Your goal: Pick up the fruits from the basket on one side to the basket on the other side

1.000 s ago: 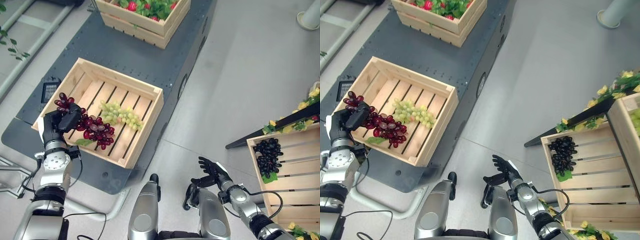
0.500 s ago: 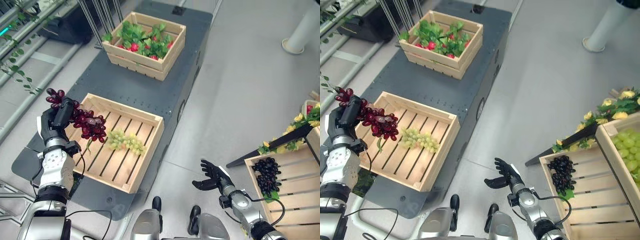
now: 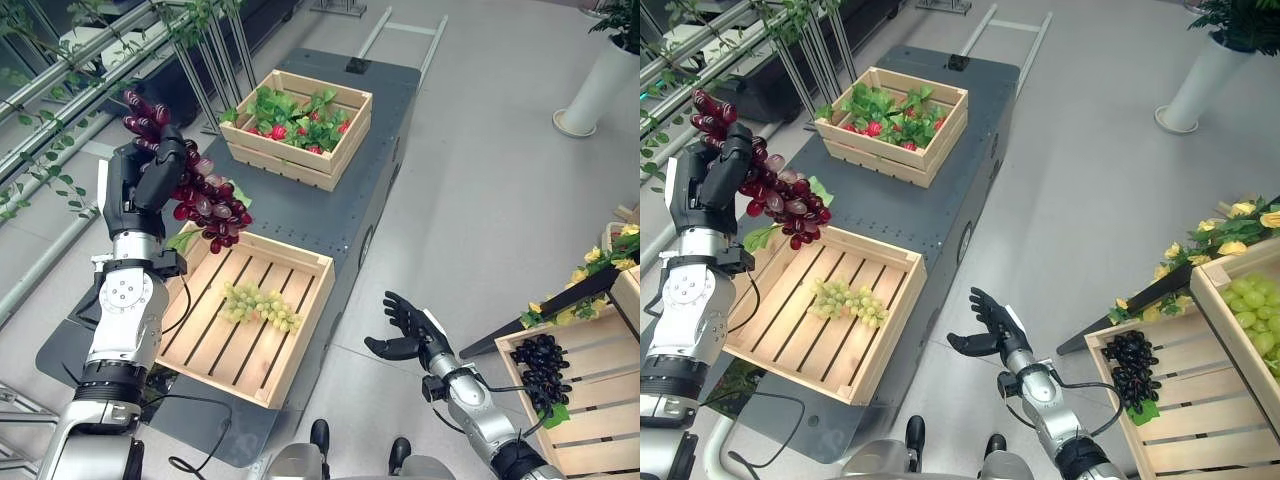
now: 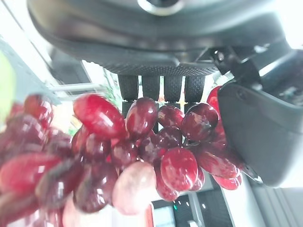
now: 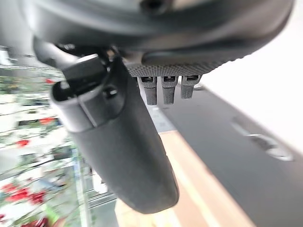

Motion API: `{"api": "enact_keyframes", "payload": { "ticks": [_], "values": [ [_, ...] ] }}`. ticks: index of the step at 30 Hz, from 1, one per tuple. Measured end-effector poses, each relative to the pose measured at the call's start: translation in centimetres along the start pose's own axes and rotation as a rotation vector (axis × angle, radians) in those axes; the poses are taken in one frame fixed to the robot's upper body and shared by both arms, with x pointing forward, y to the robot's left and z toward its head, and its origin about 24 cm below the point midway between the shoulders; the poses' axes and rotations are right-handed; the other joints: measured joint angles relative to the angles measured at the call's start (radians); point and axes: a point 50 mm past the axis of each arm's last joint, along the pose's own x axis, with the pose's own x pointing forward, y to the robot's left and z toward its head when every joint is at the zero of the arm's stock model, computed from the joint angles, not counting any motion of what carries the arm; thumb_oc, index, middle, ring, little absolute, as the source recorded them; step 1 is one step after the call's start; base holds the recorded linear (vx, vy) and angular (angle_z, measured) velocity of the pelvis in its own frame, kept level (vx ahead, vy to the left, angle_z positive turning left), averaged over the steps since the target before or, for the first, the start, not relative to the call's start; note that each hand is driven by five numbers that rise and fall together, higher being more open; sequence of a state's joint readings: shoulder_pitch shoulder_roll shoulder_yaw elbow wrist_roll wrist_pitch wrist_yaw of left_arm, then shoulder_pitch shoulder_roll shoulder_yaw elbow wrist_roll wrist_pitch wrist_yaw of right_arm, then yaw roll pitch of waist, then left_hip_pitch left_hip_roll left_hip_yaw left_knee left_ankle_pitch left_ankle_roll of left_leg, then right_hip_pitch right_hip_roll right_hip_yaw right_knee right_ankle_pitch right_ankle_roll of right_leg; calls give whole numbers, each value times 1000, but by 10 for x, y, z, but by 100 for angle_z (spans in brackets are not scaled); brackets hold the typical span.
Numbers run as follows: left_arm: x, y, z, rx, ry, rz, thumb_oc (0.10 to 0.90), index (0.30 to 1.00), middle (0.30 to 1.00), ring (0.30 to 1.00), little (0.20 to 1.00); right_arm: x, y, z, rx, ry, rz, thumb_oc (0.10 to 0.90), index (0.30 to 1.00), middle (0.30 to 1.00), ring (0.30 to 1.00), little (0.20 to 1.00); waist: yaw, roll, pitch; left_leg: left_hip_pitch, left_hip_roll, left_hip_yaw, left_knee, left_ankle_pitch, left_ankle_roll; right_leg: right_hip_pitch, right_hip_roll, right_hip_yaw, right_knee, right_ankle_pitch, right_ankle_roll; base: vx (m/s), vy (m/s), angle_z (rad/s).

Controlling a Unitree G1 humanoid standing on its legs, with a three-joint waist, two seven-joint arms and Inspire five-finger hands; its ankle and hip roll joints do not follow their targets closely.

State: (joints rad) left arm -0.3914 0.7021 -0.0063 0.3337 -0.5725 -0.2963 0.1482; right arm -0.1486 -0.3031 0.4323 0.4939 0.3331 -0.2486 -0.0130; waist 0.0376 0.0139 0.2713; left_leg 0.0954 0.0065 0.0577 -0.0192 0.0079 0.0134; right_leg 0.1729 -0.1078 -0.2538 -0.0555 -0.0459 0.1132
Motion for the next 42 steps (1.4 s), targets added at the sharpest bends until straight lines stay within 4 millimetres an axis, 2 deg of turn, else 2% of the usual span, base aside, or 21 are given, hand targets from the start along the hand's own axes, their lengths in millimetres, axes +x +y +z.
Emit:
{"api": "enact_keyframes", "payload": {
  "ticks": [6, 7, 10, 14, 17, 20, 25, 33, 42],
  "values": [
    [17, -19, 9, 30, 4, -155, 400, 300, 300, 300, 300, 20, 9, 45, -42, -157, 60, 800, 900, 900, 900, 900, 5, 3, -11, 9, -1, -5, -64, 51, 2, -4, 4, -3, -33, 31, 1, -52, -70, 2],
    [18, -21, 10, 31, 2, -168, 400, 300, 300, 300, 300, 23, 10, 50, -49, -171, 68, 800, 900, 900, 900, 900, 5, 3, -11, 9, -2, -4, -67, 53, 2, -6, 5, -3, -33, 32, 1, -75, -63, 0],
    [31, -44, 21, 38, -31, -271, 400, 300, 300, 300, 300, 34, 14, 83, -85, -277, 92, 800, 900, 900, 900, 900, 7, 3, -11, 6, -7, -7, -67, 60, 8, -9, 3, -3, -33, 40, 5, -69, -54, 2],
    [42, -60, 37, 39, -80, -341, 400, 300, 300, 300, 300, 44, 18, 122, -68, -393, 74, 800, 900, 900, 900, 900, 3, 3, -12, -4, -9, -1, -67, 65, 10, -22, 1, 1, -33, 47, 5, -33, -23, -4],
    [48, -73, 46, 48, -98, -386, 400, 300, 300, 300, 300, 50, 20, 143, -75, -435, 61, 800, 900, 900, 900, 900, -1, 5, -14, -5, -8, 0, -67, 65, 10, -24, 2, 2, -33, 49, 4, -7, -8, -1],
    [51, -83, 51, 55, -113, -422, 400, 300, 300, 300, 300, 54, 21, 153, -75, -443, 52, 800, 900, 900, 900, 900, -9, 9, -19, -4, -8, 0, -67, 65, 10, -24, 2, 4, -33, 49, 4, 2, -11, -1],
    [56, -94, 60, 29, -126, -468, 400, 300, 300, 300, 300, 59, 23, 158, -21, -414, 61, 800, 900, 900, 900, 900, -20, 9, -19, -3, -7, 2, -68, 65, 10, -24, 2, 6, -33, 49, 4, 0, 0, 0],
    [57, -132, 73, -22, -163, -573, 400, 300, 300, 300, 300, 63, 28, 173, 49, -438, 57, 800, 900, 900, 900, 900, -20, 9, -20, -1, -7, 3, -68, 65, 10, -23, 2, 9, -33, 50, 4, 0, 0, 0],
    [53, -149, 71, -132, -139, -661, 400, 300, 300, 300, 300, 68, 35, 187, 33, -455, 77, 800, 900, 900, 900, 900, -25, 9, -20, 2, -7, 4, -68, 65, 10, -25, 2, 21, -33, 51, 4, 7, -5, -2]
  ]
}}
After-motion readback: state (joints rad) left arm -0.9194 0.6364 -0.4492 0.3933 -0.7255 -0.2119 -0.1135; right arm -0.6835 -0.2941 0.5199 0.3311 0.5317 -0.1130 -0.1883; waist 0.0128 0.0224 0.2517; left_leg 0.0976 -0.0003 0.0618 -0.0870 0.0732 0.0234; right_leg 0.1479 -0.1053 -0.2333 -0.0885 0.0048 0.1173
